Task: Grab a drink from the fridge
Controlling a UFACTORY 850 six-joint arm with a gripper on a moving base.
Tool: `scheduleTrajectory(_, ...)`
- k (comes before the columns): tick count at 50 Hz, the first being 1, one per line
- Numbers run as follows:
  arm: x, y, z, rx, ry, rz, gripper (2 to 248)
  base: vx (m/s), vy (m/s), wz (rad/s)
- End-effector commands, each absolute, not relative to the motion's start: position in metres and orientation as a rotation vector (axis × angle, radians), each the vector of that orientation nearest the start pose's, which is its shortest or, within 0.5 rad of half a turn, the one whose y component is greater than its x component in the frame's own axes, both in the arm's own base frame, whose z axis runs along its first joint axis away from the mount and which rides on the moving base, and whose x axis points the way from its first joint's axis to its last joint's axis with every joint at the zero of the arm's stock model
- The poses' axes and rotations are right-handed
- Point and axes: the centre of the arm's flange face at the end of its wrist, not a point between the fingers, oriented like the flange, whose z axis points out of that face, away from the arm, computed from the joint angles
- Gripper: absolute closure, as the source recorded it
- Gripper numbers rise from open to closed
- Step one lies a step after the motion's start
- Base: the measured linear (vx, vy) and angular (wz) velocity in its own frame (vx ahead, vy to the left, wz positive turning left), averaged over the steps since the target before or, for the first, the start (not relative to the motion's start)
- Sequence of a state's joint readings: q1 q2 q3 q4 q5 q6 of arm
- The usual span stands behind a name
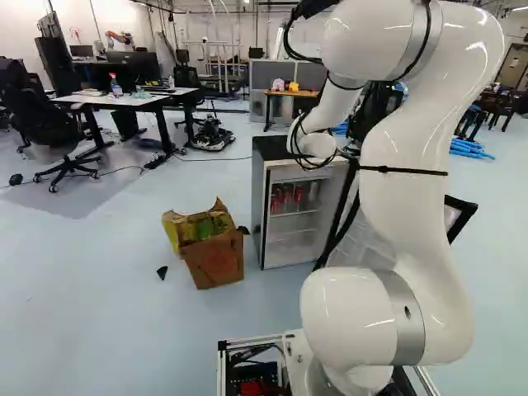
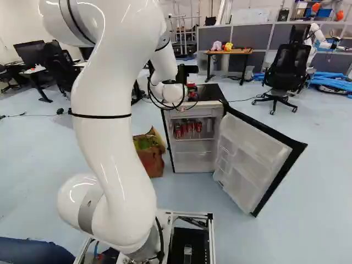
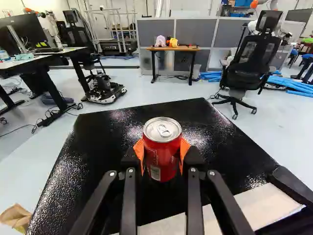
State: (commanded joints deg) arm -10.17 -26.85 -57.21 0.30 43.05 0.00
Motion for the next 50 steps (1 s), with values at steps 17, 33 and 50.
scheduleTrajectory(17, 0.615, -0.108, 0.391, -2.590, 0.234, -1.942, 158, 0.000, 0.000, 0.000)
scheduleTrajectory(33, 0.627, -0.108, 0.388, -2.597, 0.231, -1.930, 158, 0.000, 0.000, 0.000)
scheduleTrajectory(50, 0.627, -0.108, 0.388, -2.597, 0.231, -1.930, 158, 0.000, 0.000, 0.000)
